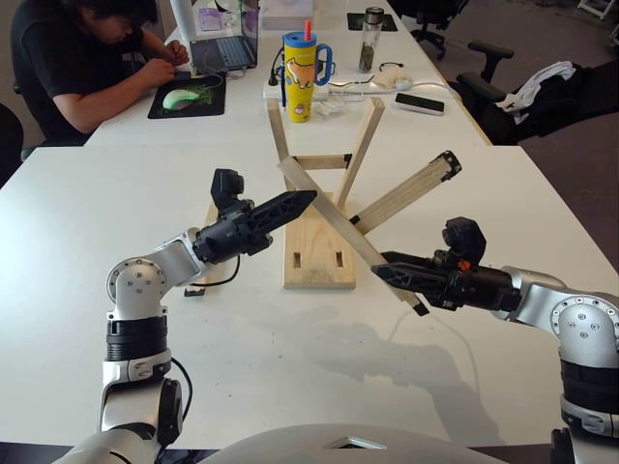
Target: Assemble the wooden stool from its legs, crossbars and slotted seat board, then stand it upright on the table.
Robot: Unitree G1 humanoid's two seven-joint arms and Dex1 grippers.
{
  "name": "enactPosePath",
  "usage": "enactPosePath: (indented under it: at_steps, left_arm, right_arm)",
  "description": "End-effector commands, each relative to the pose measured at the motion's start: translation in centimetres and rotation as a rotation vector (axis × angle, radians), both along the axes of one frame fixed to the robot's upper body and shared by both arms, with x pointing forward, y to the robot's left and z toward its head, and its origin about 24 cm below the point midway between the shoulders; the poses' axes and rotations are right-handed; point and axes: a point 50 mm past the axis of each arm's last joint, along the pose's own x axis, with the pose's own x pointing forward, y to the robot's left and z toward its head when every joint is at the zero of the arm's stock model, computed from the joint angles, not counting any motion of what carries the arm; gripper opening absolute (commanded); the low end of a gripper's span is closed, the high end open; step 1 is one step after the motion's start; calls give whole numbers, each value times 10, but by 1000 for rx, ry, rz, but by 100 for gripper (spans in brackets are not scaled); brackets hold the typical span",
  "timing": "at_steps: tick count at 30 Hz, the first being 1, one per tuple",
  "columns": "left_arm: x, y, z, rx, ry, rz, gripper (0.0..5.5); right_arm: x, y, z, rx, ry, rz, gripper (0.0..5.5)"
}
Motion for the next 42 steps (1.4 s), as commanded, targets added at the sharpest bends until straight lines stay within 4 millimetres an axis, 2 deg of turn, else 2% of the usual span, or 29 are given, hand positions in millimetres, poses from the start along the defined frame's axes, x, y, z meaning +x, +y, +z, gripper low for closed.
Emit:
enactPosePath:
  at_steps: [1,16,23,25,26,31,33,35,38,42]
  left_arm:
    - [1,-2,7,-5,-12,-22,460]
    - [-8,-5,6,25,-10,-98,209]
    - [-11,-3,3,47,-15,-102,206]
    - [-11,3,1,54,-9,-76,206]
    - [-11,7,0,57,-7,-59,206]
    - [-9,29,1,58,-10,32,206]
    - [-7,41,4,66,-15,79,206]
    - [-5,58,6,91,-22,138,206]
    - [1,82,13,134,-48,230,206]
    - [15,108,28,171,-106,335,206]
  right_arm:
    - [-3,0,5,-2,-6,31,206]
    - [-6,-1,2,-2,37,65,206]
    - [-5,-3,-5,-71,49,54,206]
    - [-5,-6,-5,-77,57,57,206]
    - [-5,-8,-5,-84,62,50,242]
    - [0,-17,-9,-91,73,-8,315]
    - [8,-23,-14,-118,52,-83,347]
    - [16,-23,-22,-223,-28,-163,369]
    - [19,-8,-38,-429,-189,-156,369]
    - [21,21,-55,-667,-505,-69,369]
